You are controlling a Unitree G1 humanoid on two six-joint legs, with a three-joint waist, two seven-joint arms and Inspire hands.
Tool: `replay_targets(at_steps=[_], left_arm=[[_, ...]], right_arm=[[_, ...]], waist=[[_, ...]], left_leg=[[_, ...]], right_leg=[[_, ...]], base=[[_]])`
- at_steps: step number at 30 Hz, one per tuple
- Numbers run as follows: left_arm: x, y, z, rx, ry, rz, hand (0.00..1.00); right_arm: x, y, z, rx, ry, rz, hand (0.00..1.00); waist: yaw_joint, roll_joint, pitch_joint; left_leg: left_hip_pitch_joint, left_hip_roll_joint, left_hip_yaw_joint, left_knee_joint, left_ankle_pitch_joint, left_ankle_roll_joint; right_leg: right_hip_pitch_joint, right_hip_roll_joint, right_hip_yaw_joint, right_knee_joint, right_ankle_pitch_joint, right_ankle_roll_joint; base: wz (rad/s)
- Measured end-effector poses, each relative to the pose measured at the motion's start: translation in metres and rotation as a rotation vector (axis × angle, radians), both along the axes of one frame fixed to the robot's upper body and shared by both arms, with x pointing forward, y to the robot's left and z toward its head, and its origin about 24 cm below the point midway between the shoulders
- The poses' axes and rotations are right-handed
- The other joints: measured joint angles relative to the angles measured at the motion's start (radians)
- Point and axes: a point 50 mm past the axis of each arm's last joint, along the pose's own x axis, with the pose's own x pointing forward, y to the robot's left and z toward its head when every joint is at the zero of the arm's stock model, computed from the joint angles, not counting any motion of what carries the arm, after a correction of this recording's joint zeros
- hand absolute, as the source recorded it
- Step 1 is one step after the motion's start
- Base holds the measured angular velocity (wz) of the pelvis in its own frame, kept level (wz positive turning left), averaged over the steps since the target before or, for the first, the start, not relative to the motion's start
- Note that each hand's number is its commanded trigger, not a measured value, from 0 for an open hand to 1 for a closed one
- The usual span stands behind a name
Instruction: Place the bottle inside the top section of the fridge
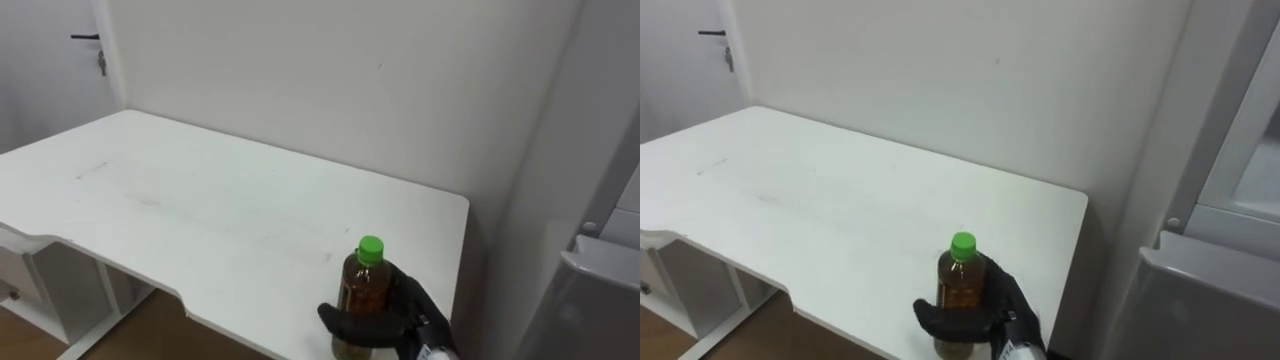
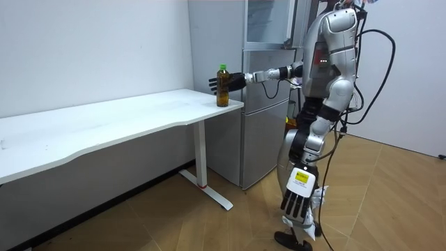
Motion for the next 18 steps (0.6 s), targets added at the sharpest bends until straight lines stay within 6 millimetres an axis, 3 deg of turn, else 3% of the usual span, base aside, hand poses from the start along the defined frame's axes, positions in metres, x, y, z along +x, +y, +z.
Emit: replay_targets(at_steps=[7, 18], left_arm=[[0.0011, -0.0016, -0.0006, -0.008, 0.000, 0.000, 0.00], [-0.0026, -0.0023, -0.0016, -0.011, 0.016, 0.004, 0.00]], right_arm=[[0.0013, 0.0008, -0.0002, -0.011, 0.008, 0.025, 1.00], [0.0004, 0.0028, -0.0030, -0.016, 0.030, 0.061, 1.00]], waist=[[0.022, -0.002, -0.0011], [0.025, -0.008, -0.0028]], left_leg=[[-0.001, -0.006, 0.001, 0.001, 0.003, 0.005], [-0.002, -0.009, 0.001, 0.002, 0.005, 0.008]], right_leg=[[-0.001, -0.006, 0.002, 0.000, -0.001, 0.000], [-0.001, -0.009, 0.001, 0.001, -0.001, 0.001]], base=[[0.00], [0.00]])
